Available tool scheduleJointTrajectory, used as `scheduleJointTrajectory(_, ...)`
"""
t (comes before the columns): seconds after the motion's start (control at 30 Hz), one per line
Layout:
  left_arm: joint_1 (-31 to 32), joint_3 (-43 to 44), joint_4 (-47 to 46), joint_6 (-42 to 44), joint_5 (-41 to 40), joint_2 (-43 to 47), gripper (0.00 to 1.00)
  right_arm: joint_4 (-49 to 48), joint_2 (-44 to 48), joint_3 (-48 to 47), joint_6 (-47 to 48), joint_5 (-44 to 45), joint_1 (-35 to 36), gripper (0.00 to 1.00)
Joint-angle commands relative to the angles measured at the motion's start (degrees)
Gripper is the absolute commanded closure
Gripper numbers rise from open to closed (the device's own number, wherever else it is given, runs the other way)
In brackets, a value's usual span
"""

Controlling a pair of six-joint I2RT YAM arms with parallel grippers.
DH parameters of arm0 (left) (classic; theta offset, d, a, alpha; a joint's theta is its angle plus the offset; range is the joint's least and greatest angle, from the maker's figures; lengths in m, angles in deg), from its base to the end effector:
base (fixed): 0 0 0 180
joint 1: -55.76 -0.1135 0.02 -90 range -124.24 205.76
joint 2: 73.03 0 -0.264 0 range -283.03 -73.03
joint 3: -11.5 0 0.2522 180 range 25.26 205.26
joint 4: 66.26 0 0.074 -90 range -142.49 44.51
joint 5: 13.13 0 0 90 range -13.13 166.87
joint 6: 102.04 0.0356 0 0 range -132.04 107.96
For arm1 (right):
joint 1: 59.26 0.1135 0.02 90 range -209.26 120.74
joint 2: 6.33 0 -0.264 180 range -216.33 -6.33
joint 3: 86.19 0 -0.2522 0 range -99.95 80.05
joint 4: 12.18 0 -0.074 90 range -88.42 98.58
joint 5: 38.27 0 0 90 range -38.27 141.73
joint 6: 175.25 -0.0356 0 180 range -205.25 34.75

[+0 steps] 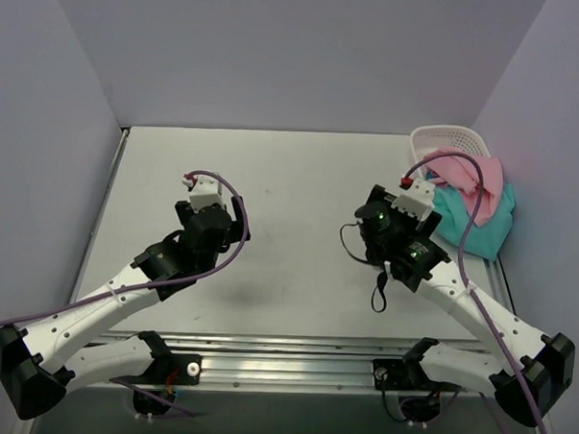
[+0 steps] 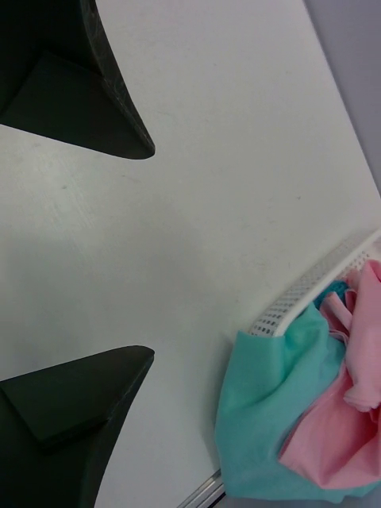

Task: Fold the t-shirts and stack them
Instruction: Grab the tshirt from the pile

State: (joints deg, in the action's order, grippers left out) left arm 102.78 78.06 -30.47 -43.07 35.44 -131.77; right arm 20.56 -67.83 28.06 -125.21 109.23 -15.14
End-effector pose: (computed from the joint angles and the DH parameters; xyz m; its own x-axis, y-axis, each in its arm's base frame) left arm 0.1684 -0.1462 0.3263 -0.3514 -0.1899 -0.9168 -0.0362 0.9812 -0.1893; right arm 0.1841 0.1367 0.3198 -0.1609 0.3246 -0.9321 0.3411 0.9045 0.2561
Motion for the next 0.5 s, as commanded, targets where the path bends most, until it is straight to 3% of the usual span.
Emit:
scheduleJointTrajectory(0.0, -0.1, 0.4, -2.4, -0.3, 2.1, 0.8, 0.06, -6.7, -2.0, -5.3, 6.9, -6.7, -13.3, 0.0)
scheduleJointTrajectory(0.07, -0.1, 0.6, -2.4, -0.4, 3.1, 0.9, 0.06, -9.3, -5.4, -7.9, 9.1, -18.7, -22.0, 0.0)
scheduleJointTrajectory(0.1, -0.1, 0.6, -2.4, -0.6, 3.4, 1.0, 0.06, -10.4, -7.0, -8.9, 9.1, -21.1, -28.8, 0.0)
scheduleJointTrajectory(0.13, -0.1, 0.5, -2.5, -0.6, 3.7, 1.3, 0.06, -10.9, -10.1, -10.0, 9.1, -22.4, -31.2, 0.0)
scheduleJointTrajectory(0.33, 0.0, 0.1, -3.3, -0.9, 5.6, 2.1, 0.06, -14.5, -23.0, -17.2, 8.4, -22.6, -41.1, 0.0)
scheduleJointTrajectory(0.47, 0.1, 0.2, -3.1, -0.9, 5.7, 1.9, 0.06, -16.0, -29.6, -21.0, 8.1, -23.3, -43.1, 0.0)
